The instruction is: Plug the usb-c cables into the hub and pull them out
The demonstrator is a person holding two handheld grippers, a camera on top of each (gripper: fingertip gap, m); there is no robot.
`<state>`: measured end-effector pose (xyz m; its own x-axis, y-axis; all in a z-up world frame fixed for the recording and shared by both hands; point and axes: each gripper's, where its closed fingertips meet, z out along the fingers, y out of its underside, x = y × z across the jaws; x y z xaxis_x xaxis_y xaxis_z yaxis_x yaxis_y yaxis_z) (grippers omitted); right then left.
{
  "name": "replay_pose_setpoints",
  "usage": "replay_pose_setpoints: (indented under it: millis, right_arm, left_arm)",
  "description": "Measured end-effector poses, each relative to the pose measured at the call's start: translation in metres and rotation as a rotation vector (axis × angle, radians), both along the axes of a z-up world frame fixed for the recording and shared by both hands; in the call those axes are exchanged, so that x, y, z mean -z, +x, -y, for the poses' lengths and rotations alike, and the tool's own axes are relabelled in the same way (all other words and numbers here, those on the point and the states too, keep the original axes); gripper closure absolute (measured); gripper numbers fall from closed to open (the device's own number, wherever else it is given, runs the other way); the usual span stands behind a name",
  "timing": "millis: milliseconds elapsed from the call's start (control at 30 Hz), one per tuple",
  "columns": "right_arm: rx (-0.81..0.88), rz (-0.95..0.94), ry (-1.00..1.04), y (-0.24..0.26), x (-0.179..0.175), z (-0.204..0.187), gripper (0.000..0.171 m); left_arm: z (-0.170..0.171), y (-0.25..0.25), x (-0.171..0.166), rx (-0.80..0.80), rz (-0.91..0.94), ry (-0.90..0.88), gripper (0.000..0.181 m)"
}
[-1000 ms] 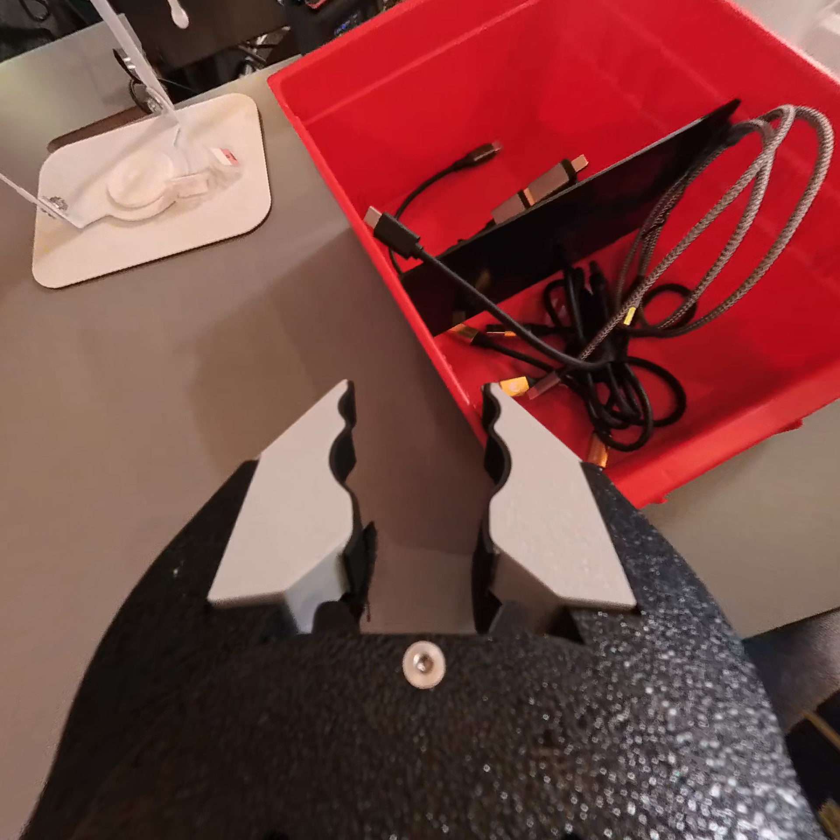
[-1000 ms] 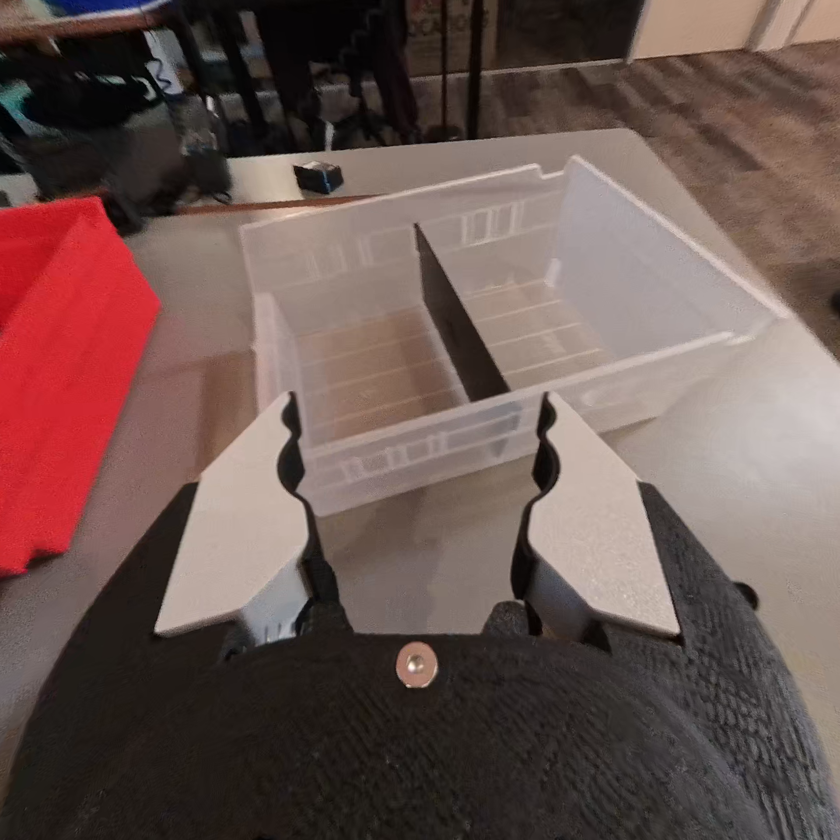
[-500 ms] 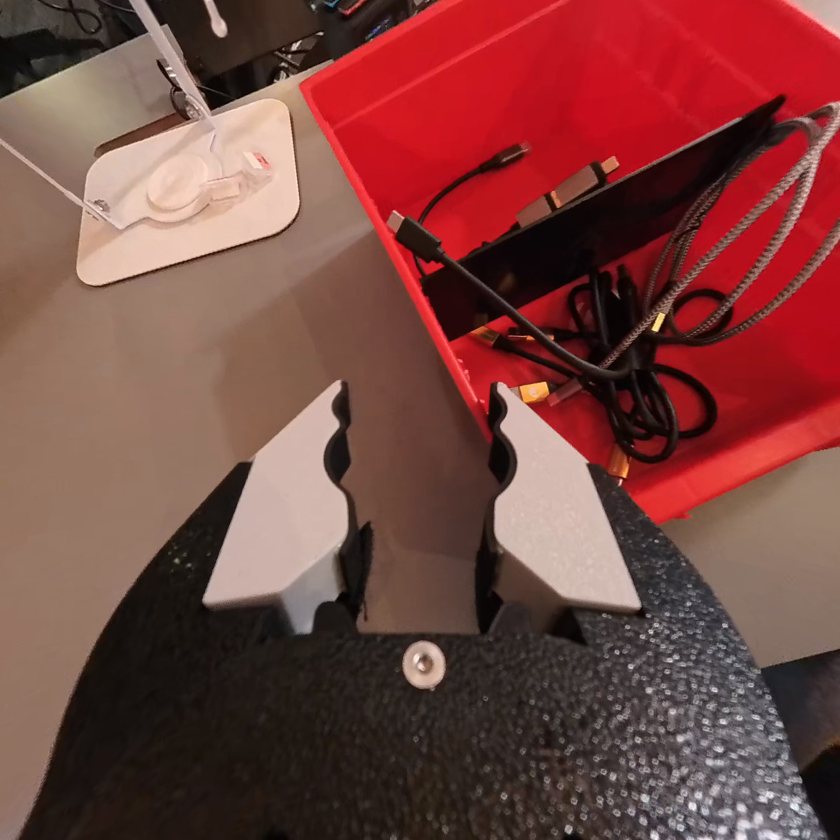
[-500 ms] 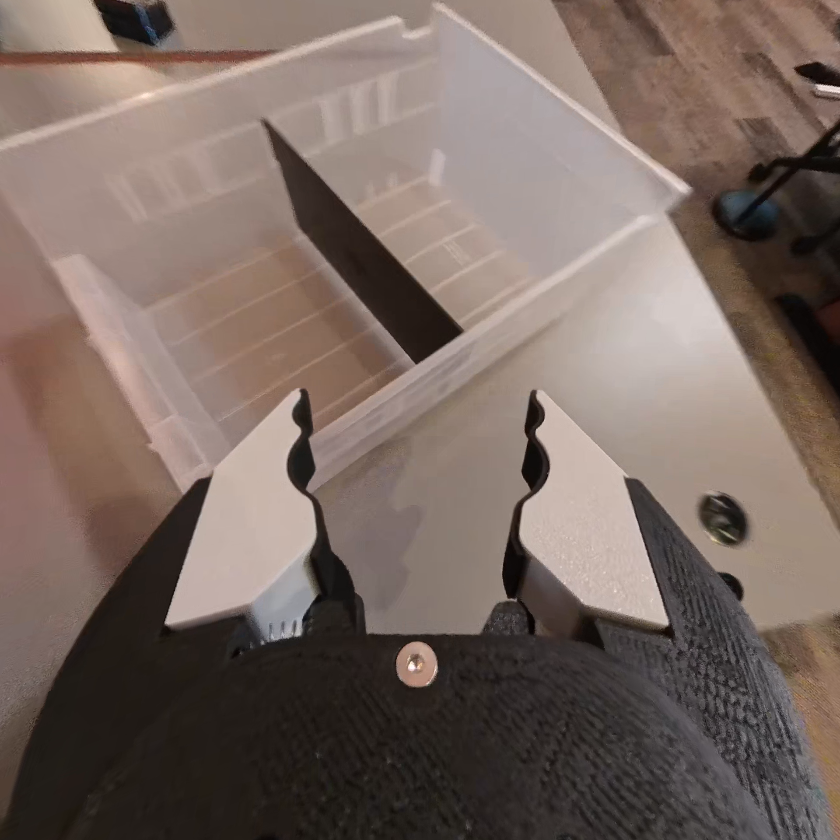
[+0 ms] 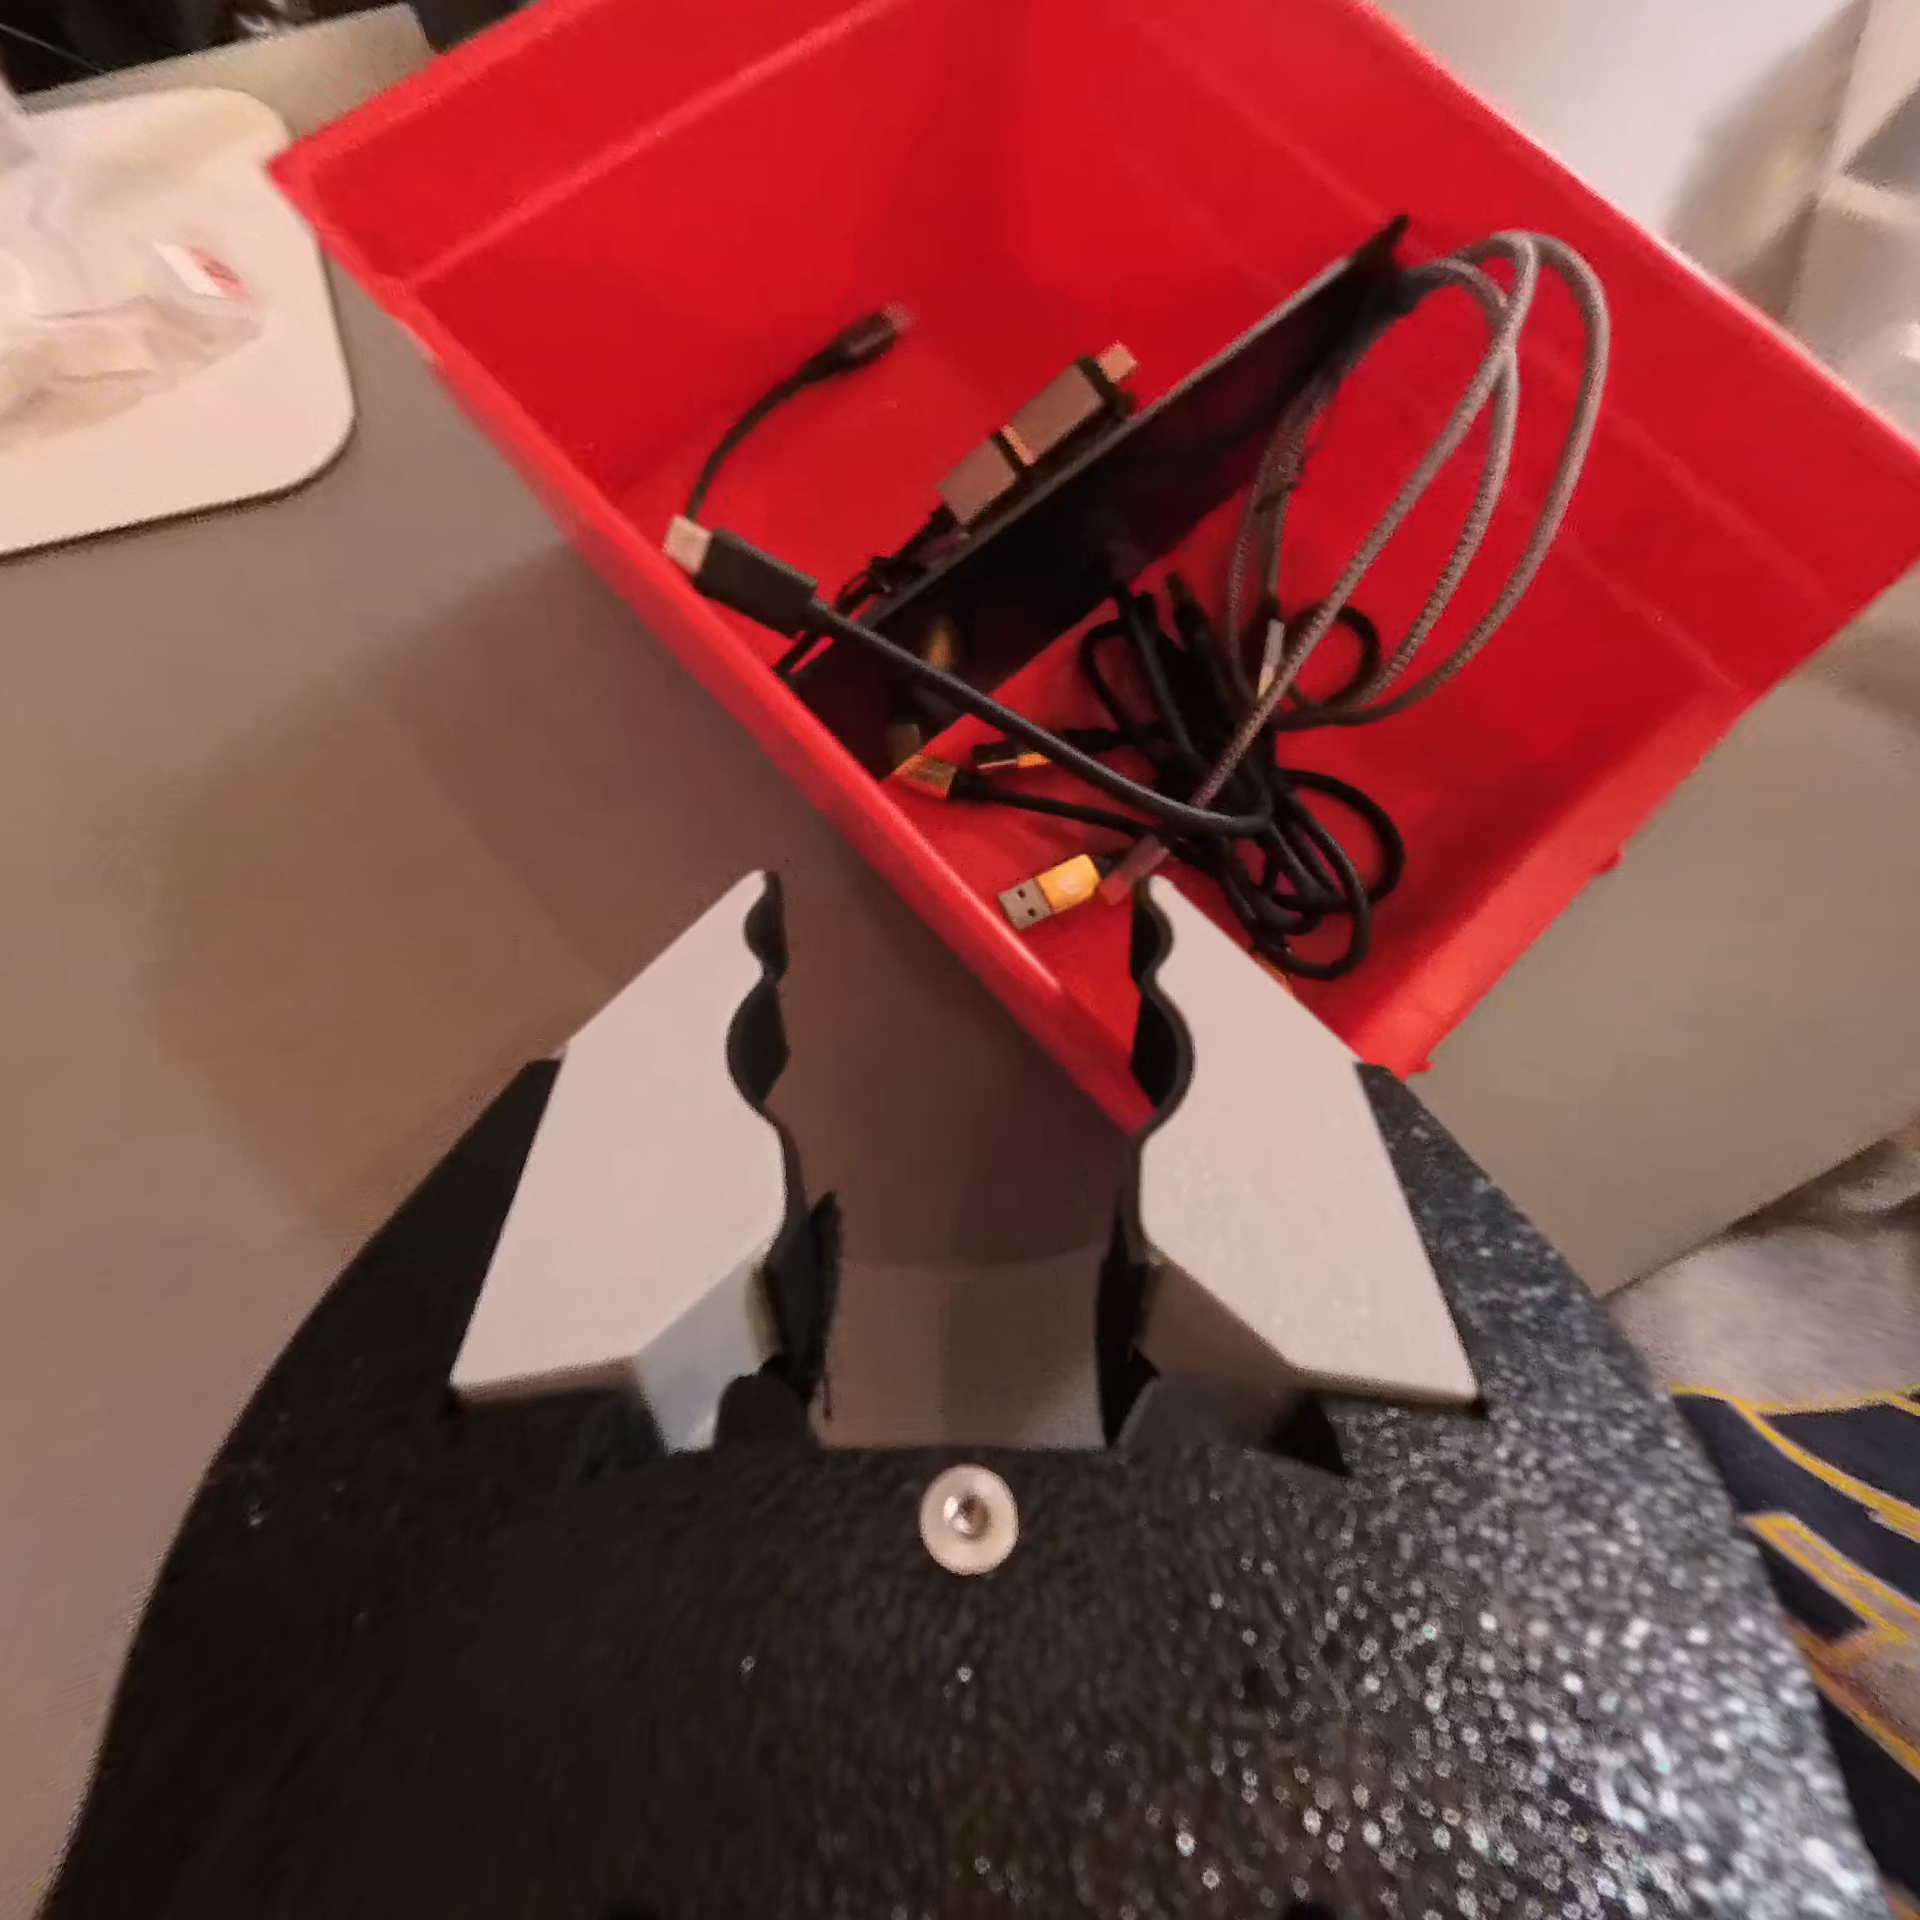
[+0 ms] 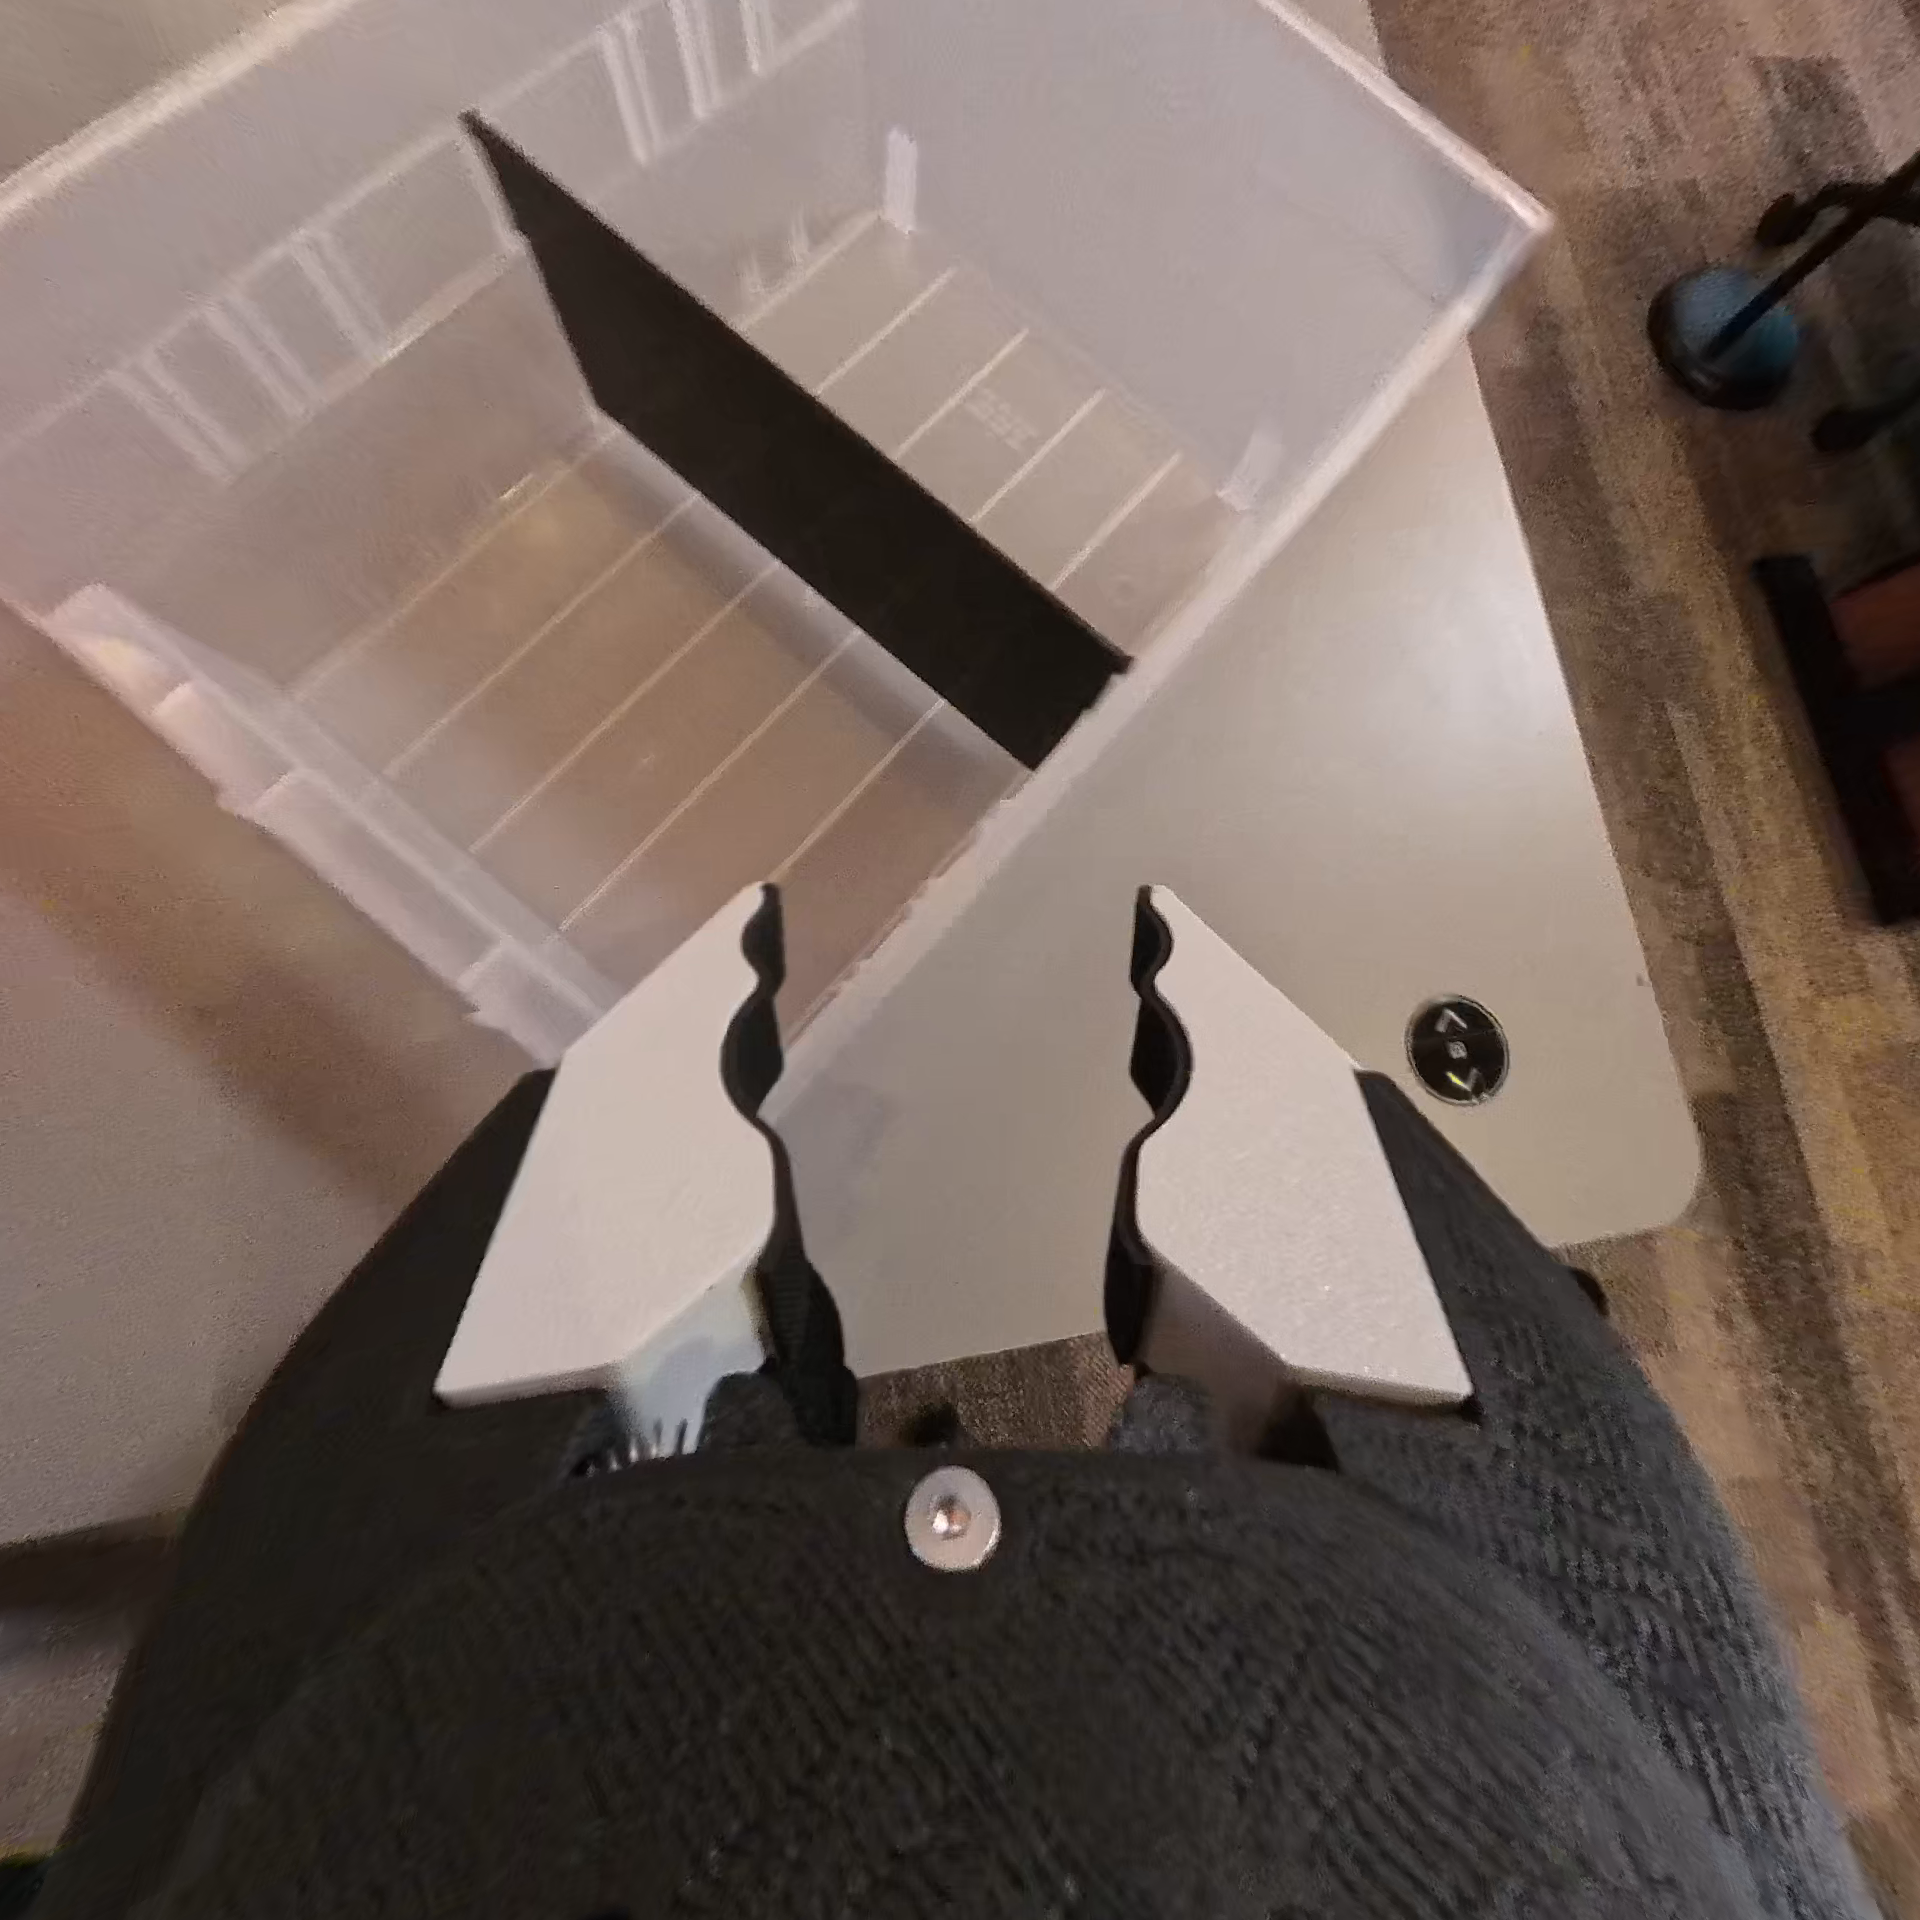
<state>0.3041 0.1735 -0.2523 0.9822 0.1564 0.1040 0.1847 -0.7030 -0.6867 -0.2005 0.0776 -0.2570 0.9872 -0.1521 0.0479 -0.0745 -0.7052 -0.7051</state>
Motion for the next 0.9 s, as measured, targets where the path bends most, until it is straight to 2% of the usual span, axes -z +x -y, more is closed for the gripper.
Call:
replay_pose_setpoints:
  millis: [33, 100, 167, 267, 367, 433, 467, 533, 633, 700, 767, 900]
  right_arm:
    - [-0.033, -0.029, -0.005, -0.01, -0.002, 0.002, 0.091]
    - [-0.062, -0.072, -0.012, -0.022, -0.004, 0.005, 0.079]
    - [-0.06, -0.089, -0.002, -0.025, -0.005, 0.003, 0.072]
    - [-0.016, -0.099, -0.036, -0.021, 0.006, -0.002, 0.072]
    - [-0.007, -0.002, -0.15, -0.012, 0.03, 0.003, 0.077]
    - [-0.057, 0.036, -0.219, -0.012, 0.042, 0.01, 0.1]
    - [-0.079, 0.032, -0.236, -0.013, 0.045, 0.012, 0.106]
    - [-0.078, 0.037, -0.224, -0.005, 0.044, 0.011, 0.135]
    - [-0.018, 0.098, -0.176, 0.026, 0.039, 0.008, 0.154]
    - [-0.004, 0.107, -0.144, 0.042, 0.037, 0.003, 0.16]
    - [-0.025, 0.094, -0.125, 0.048, 0.037, 0.0, 0.161]
    - [-0.144, 0.116, -0.119, 0.052, 0.037, -0.005, 0.159]
  left_arm:
    - [-0.001, 0.005, 0.001, 0.015, -0.002, -0.004, 0.111]
    - [-0.003, 0.015, -0.005, 0.041, 0.002, 0.026, 0.107]
    - [-0.004, 0.019, -0.016, 0.036, 0.006, 0.066, 0.092]
    - [-0.011, 0.02, -0.024, 0.003, 0.003, 0.094, 0.077]
    - [-0.014, 0.016, -0.002, -0.028, -0.059, -0.026, 0.068]
    - [-0.016, 0.021, 0.003, -0.022, -0.05, -0.048, 0.085]
    - [-0.016, 0.018, 0.004, -0.028, -0.077, -0.055, 0.096]
    - [-0.013, 0.001, 0.007, -0.062, -0.185, -0.078, 0.115]
    - [-0.002, -0.022, 0.016, -0.093, -0.246, -0.155, 0.144]
    - [0.004, -0.034, 0.026, -0.111, -0.207, -0.195, 0.163]
    - [0.005, -0.044, 0.024, -0.126, -0.151, -0.165, 0.174]
    - [0.022, -0.067, 0.024, -0.187, -0.067, -0.173, 0.177]
